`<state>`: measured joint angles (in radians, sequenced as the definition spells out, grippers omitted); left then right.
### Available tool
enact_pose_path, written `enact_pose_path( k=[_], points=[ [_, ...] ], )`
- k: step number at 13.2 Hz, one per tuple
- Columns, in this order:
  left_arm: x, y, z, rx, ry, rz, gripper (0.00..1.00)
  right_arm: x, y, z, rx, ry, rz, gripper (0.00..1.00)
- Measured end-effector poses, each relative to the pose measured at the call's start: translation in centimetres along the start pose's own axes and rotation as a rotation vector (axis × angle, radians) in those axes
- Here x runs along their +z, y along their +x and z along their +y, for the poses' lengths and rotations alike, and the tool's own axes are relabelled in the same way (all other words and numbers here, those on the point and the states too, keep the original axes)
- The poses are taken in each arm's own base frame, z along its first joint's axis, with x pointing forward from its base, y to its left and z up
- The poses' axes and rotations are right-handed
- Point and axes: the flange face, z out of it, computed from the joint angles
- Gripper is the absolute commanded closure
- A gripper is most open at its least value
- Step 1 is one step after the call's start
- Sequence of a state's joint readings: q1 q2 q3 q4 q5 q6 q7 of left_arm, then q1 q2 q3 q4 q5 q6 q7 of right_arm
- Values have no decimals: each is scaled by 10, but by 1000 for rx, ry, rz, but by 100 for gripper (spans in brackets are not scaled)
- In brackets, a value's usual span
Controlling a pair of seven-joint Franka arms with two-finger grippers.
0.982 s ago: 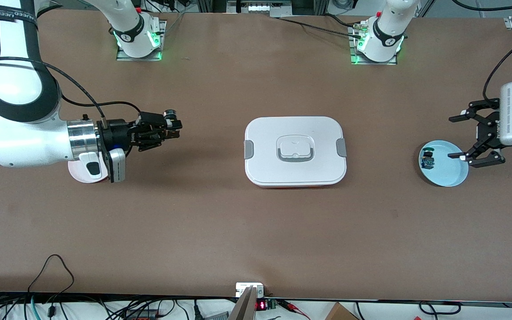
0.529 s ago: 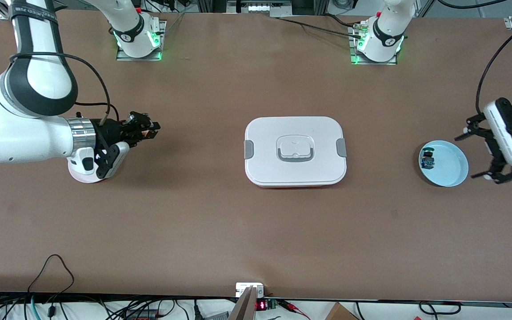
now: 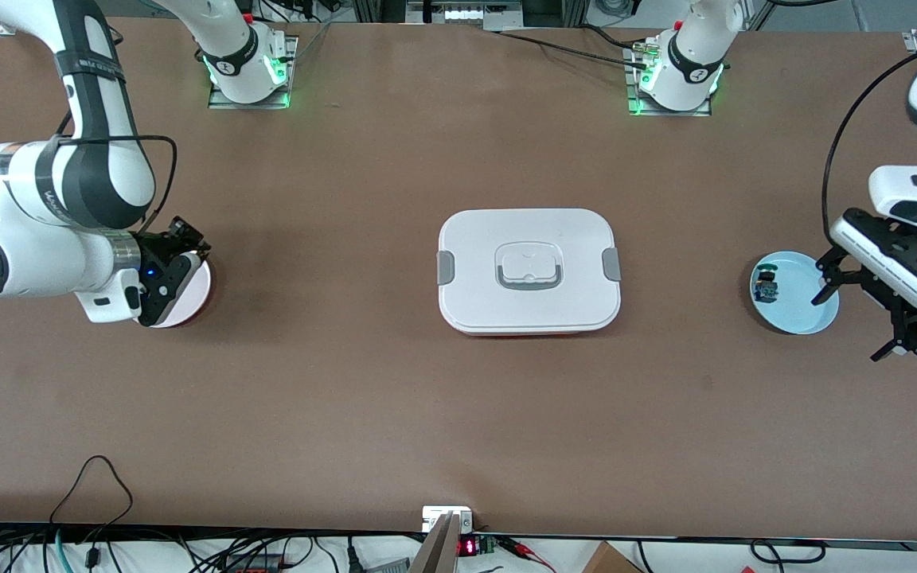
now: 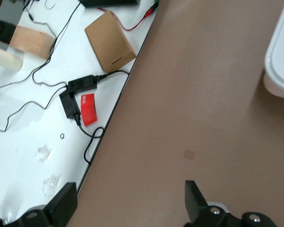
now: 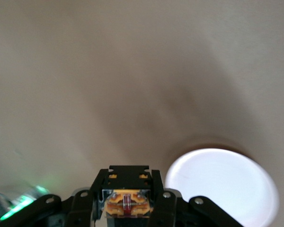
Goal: Transfer orange switch to right arm and place
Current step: 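Carry the switch over the white plate with the right gripper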
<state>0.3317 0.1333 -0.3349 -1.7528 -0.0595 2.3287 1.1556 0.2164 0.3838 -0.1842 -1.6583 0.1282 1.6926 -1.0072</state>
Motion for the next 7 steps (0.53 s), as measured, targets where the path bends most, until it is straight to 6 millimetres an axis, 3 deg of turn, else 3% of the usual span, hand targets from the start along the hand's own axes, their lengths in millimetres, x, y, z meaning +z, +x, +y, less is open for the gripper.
enact_pose_path(
  k=[2, 7],
  points=[
    [-7, -4, 4, -158, 8, -11, 0, 16, -10, 15, -96, -93, -46, 94],
    [-66, -7, 26, -520, -115, -151, 0, 71, -54, 50, -277, -259, -71, 94]
  ],
)
